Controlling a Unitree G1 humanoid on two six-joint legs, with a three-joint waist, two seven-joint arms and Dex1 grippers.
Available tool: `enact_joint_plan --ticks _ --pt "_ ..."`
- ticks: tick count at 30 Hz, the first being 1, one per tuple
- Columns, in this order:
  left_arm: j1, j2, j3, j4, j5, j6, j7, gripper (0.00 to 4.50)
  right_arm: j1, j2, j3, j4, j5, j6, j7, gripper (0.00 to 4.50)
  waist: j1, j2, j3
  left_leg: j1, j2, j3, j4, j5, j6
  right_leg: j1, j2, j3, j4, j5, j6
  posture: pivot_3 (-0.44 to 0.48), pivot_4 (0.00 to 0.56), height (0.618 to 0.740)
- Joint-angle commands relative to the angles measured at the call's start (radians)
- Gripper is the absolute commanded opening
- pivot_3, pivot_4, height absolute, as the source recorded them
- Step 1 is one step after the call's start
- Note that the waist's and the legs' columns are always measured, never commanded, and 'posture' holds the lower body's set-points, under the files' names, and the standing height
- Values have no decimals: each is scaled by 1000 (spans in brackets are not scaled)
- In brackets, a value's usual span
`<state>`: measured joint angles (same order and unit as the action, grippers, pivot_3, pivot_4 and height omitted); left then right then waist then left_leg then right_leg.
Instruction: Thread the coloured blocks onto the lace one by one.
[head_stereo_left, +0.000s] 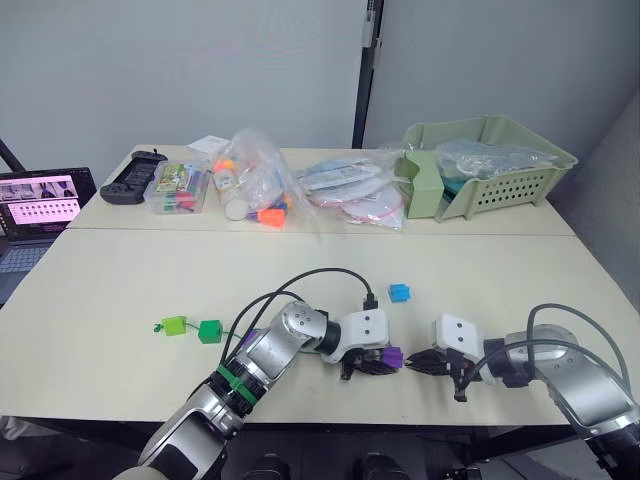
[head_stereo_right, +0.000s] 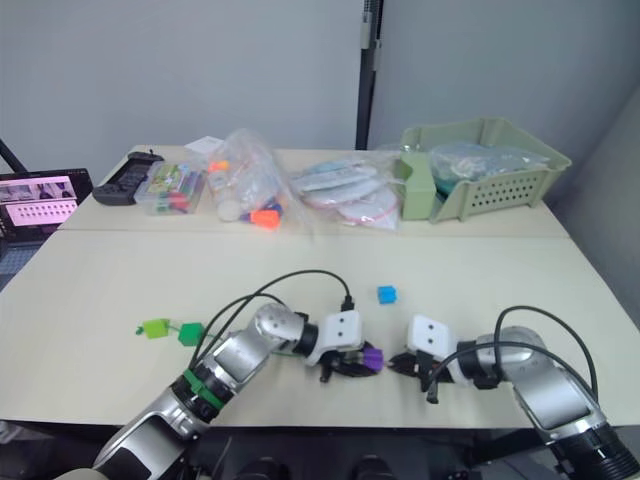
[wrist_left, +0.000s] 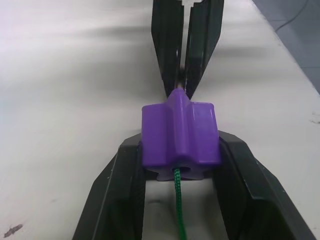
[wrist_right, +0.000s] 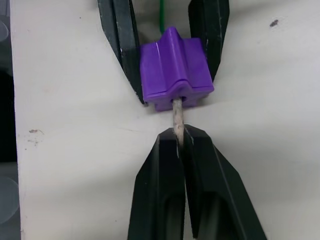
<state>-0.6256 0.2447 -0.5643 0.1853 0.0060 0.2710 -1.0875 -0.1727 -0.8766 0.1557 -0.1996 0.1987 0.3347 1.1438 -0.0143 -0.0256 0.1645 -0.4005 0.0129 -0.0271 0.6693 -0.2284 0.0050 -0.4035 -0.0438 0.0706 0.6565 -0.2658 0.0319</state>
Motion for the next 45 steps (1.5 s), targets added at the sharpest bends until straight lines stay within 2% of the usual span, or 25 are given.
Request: enact_joint_plan --ticks 1,7,14,20,25,27,33,39,42,45 --pt "15 45 33 -58 -18 16 -25 1360 -13 -4 -12 4 -11 -18 -6 0 -1 0 0 0 0 0 0 0 0 0 0 0 0 0 0 0 150 740" --pt "60 215 112 -144 -55 56 -79 1360 -25 0 -5 -9 -8 -14 -5 0 -4 0 0 1 1 0 -1 0 0 0 0 0 1 0 0 0 150 740" --pt "138 480 223 -140 -110 -3 -217 1360 -39 2 3 -19 -10 -8 5 0 -7 0 0 1 1 0 -1 0 0 0 0 0 0 0 0 0 150 740" --pt "160 571 237 -66 -96 -103 -271 1360 -56 5 10 -16 -13 -6 11 0 -6 1 0 2 2 1 -2 0 0 0 0 0 0 0 -1 0 150 740" --pt "162 567 251 -51 -112 -134 -276 1360 -65 4 12 -19 -11 0 15 0 -4 1 0 2 2 1 -2 0 0 0 0 0 1 0 -1 0 150 740" --pt "162 558 259 -50 -123 -144 -277 2422 -68 5 13 -20 -11 3 15 0 -5 1 0 2 2 2 -2 0 0 0 0 0 1 0 -1 0 150 740" --pt "141 551 271 -60 -125 -143 -285 4390 -74 5 16 -37 -6 19 15 0 -2 1 0 2 2 2 -2 0 0 0 0 0 1 0 -1 0 150 740" --pt "74 489 288 -150 -208 -36 -299 4452 -101 20 37 -82 -5 59 11 0 -1 0 0 0 1 1 -1 0 0 -1 0 0 0 0 0 0 150 740" --pt "62 405 263 -191 -213 19 -250 4452 -142 51 64 -82 -14 84 1 0 0 0 0 0 1 1 0 0 0 -1 0 0 0 0 0 0 150 740" --pt "58 310 206 -190 -162 16 -185 4452 -171 77 93 -71 -29 89 -6 0 1 0 0 0 1 1 0 0 0 -1 0 0 0 0 0 0 150 740"
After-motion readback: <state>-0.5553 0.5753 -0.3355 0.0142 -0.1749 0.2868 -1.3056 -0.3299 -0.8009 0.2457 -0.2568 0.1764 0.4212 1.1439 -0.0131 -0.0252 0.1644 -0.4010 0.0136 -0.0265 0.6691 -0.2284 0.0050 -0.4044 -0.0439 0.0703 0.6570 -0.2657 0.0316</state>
